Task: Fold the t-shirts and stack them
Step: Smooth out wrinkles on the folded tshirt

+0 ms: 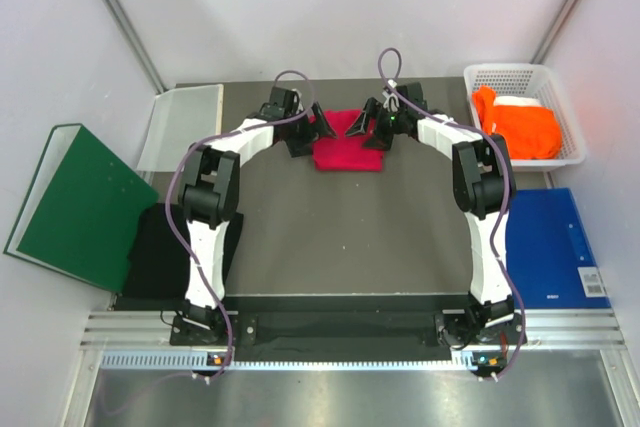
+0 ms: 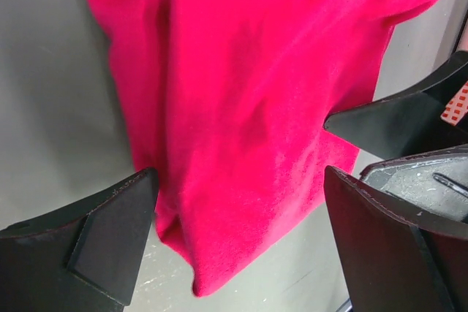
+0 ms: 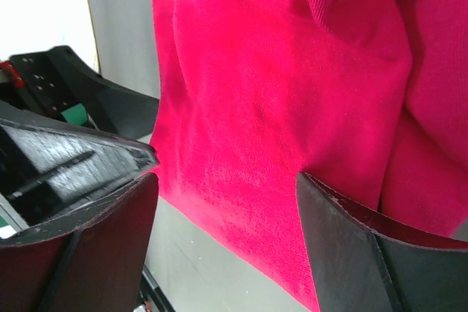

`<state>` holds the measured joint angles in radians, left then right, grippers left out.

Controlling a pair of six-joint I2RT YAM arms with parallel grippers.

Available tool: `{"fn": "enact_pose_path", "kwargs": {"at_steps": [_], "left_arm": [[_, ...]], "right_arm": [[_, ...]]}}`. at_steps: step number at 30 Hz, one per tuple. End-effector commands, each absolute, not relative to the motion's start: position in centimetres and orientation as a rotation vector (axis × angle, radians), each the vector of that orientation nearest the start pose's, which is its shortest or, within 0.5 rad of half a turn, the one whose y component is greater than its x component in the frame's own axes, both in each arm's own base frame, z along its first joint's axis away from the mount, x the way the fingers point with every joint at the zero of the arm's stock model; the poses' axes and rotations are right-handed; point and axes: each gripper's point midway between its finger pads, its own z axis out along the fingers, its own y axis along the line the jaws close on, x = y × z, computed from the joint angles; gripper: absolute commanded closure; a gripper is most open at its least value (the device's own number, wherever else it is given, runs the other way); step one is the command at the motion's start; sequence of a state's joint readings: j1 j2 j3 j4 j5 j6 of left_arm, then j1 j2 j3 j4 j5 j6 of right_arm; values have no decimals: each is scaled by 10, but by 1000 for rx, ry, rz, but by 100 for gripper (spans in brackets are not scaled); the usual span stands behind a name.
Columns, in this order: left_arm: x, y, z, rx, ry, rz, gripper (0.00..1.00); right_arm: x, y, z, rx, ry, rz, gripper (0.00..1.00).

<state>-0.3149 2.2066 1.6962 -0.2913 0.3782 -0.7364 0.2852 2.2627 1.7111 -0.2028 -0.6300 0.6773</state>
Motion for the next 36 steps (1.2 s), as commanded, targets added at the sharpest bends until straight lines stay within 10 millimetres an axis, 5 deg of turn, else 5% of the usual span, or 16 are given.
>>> {"fn": "enact_pose_path", "kwargs": {"at_steps": [1,14,26,29,36], "left_arm": [[502,-276,94,-276,2435,-978,2],[487,-280,113,-248,2399,-1018,5],[436,-304,136,-138,2425,-1116,19],[418,-302,136,-131,2460,-1097,21],[370,-273,101,-174,2664,-946,27]], "right_arm": [[505,278,96,99,2400,1193,24],[499,277,87,101,2425,1194,24],[496,275,77,118,2448,1191,24],[495,275,76,124,2453,1192,25],[495,275,72,131,2461,1190,25]]}}
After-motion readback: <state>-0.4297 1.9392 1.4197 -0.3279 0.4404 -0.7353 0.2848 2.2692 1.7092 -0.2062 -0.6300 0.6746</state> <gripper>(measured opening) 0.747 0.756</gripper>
